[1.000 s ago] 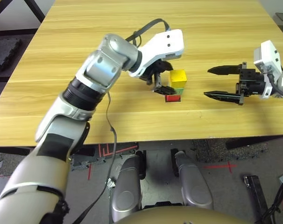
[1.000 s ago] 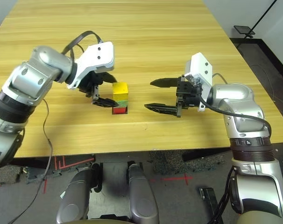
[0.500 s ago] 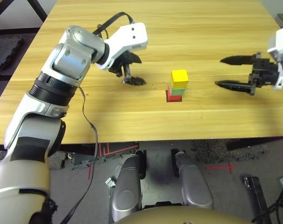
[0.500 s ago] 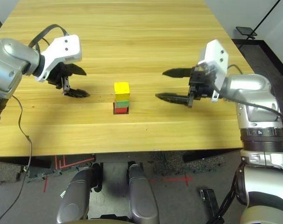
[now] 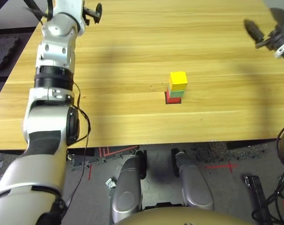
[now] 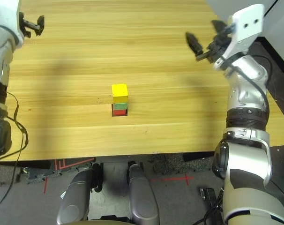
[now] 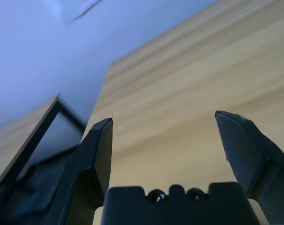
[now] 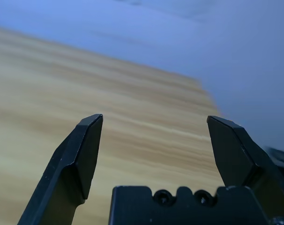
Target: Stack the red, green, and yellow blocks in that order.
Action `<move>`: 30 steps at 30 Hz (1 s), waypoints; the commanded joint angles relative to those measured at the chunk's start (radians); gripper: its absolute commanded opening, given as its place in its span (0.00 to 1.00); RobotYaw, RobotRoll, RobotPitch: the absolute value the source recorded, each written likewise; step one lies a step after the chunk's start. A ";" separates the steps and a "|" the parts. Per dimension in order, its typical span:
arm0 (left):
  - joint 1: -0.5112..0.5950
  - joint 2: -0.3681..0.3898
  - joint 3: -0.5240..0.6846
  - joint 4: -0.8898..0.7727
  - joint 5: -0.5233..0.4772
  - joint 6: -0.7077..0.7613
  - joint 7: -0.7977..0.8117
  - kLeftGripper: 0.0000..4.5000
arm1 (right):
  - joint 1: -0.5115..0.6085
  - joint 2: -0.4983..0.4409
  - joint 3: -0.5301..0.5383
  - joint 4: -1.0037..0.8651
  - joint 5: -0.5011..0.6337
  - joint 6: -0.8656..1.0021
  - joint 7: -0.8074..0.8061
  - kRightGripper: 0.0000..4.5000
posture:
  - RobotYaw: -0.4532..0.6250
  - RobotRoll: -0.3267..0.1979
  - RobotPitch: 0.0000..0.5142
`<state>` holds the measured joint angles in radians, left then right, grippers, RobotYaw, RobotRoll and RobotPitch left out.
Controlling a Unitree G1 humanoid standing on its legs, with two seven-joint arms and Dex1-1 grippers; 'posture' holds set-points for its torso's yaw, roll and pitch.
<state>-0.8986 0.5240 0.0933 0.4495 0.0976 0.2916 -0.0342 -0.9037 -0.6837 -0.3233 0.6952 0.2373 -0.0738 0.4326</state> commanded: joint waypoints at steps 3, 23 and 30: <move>0.147 -0.057 0.043 -0.199 0.043 0.096 0.129 0.99 | 0.112 0.007 -0.059 -0.011 0.001 -0.023 -0.104 1.00 | 0.58 0.84 0.51; 0.412 -0.137 0.107 -0.547 0.061 0.305 0.183 0.99 | 0.393 0.102 -0.130 -0.316 0.096 0.117 -0.161 1.00 | 0.57 0.85 0.55; 0.441 -0.143 0.097 -0.610 0.055 0.343 0.153 0.99 | 0.427 0.114 -0.139 -0.361 0.104 0.120 -0.175 1.00 | 0.55 0.85 0.57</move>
<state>-0.4739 0.3854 0.1908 -0.1510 0.1494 0.6282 0.1291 -0.5012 -0.5766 -0.4424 0.3484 0.3355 0.0427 0.2641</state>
